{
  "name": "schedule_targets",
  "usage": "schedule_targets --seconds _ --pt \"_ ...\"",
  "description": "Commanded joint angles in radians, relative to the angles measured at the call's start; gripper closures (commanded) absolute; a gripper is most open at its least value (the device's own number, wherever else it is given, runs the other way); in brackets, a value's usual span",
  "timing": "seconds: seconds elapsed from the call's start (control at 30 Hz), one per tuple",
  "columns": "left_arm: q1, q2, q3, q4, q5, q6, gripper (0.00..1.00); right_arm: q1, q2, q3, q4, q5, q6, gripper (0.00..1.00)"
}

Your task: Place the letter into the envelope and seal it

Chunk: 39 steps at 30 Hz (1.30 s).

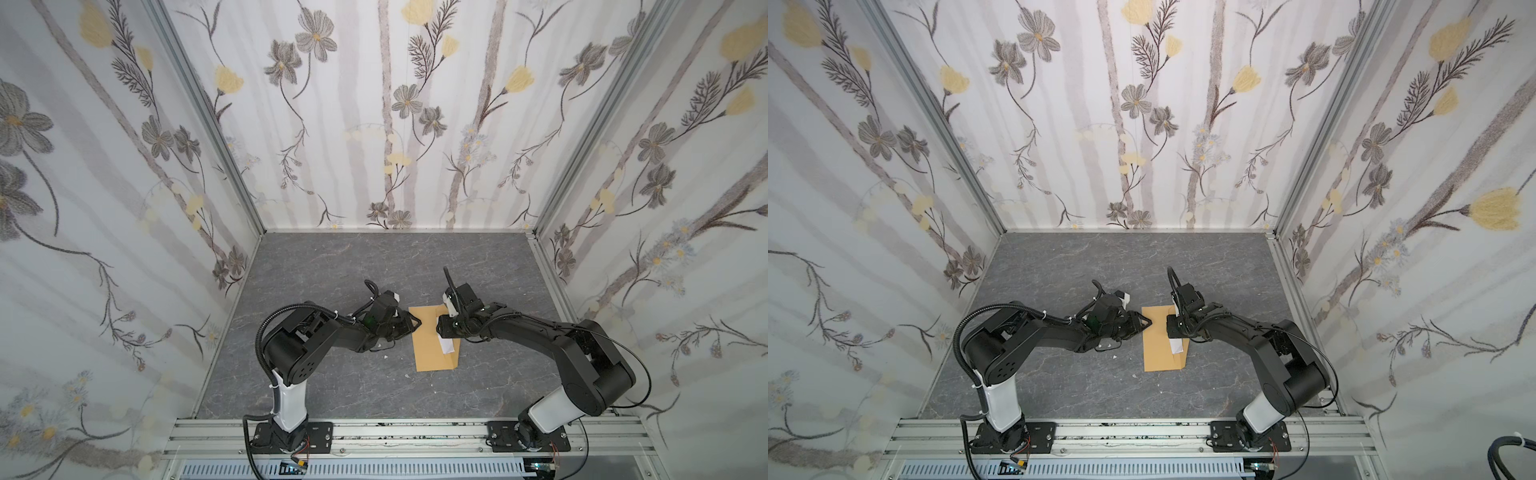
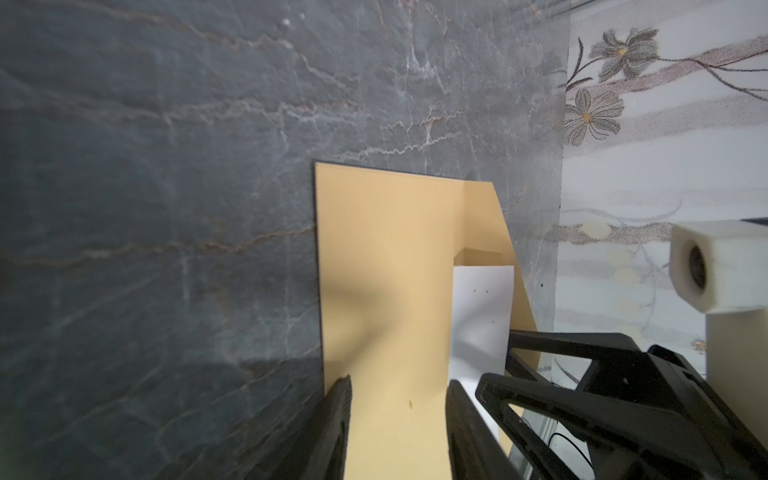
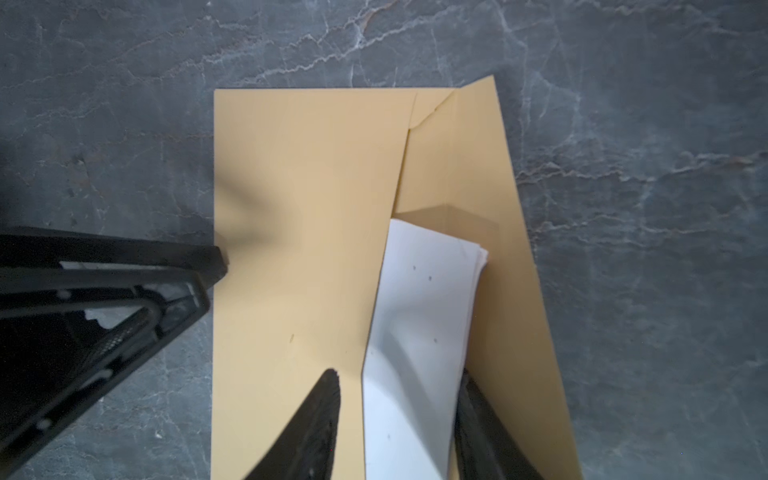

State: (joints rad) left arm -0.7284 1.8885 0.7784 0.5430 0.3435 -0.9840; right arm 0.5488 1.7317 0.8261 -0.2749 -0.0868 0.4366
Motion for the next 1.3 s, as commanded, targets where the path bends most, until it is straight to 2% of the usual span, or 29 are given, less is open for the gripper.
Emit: schedule_targets --seconds 0.0,0.27,0.7,0.9,1.27 --pt "-0.001 0.006 -0.008 -0.157 -0.025 -0.005 0.59 0.0 -0.006 0.008 -0.02 0.05 -0.002 0.51" --pt "-0.003 0.003 0.002 -0.157 -0.029 -0.005 0.59 0.01 -0.026 0.007 -0.038 0.075 0.006 0.49" --pt "-0.017 0.018 0.016 -0.156 -0.021 -0.012 0.59 0.093 0.063 0.044 0.031 0.015 0.073 0.47" --pt "-0.022 0.015 0.017 -0.152 -0.022 -0.02 0.59 0.094 0.072 0.026 0.077 -0.062 0.099 0.47" --pt "0.011 -0.109 -0.039 -0.178 -0.032 -0.015 0.58 0.053 0.016 0.011 0.024 -0.004 0.084 0.42"
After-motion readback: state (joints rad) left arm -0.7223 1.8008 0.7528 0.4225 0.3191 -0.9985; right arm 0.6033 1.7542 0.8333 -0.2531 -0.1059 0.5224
